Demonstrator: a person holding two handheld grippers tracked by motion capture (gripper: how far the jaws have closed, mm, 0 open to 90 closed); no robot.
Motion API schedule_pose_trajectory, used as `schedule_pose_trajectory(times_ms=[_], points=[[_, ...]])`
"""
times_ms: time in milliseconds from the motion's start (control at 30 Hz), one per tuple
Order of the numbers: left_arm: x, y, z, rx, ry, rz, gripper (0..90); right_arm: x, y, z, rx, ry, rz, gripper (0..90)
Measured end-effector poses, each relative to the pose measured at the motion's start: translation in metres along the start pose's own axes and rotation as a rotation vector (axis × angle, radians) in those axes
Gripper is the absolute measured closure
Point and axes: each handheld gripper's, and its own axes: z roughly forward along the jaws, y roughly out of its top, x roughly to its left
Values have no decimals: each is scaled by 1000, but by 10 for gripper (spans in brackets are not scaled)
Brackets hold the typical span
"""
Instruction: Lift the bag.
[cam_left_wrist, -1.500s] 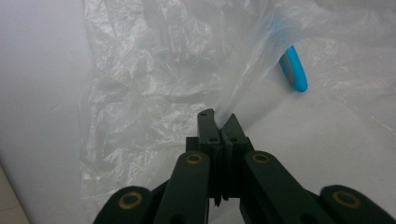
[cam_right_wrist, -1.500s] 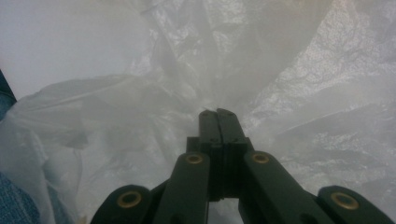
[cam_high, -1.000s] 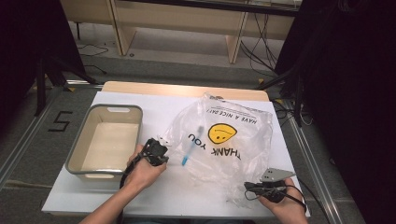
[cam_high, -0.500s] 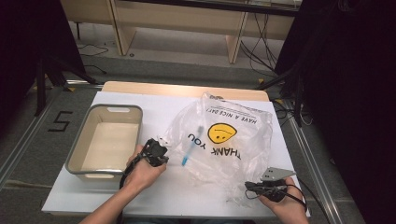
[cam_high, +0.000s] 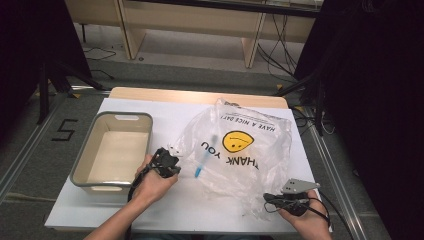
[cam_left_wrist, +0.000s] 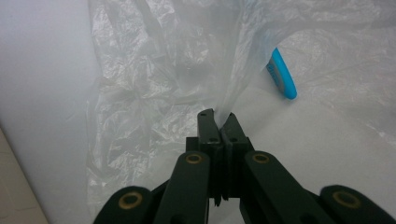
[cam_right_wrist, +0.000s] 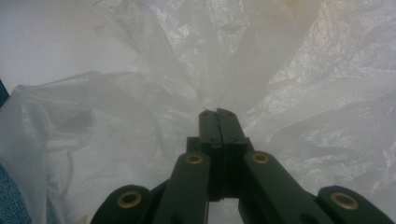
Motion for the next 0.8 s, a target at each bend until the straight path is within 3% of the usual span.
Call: schedule_pose_trajectory(times_ms=[300,800], points=[[0,-1,-5,-27,4,8,894,-1,3,-3,-35,-15,6,900],[-4,-1,-27,-158,25,33,894,-5,6,-15,-132,-38,10,900]])
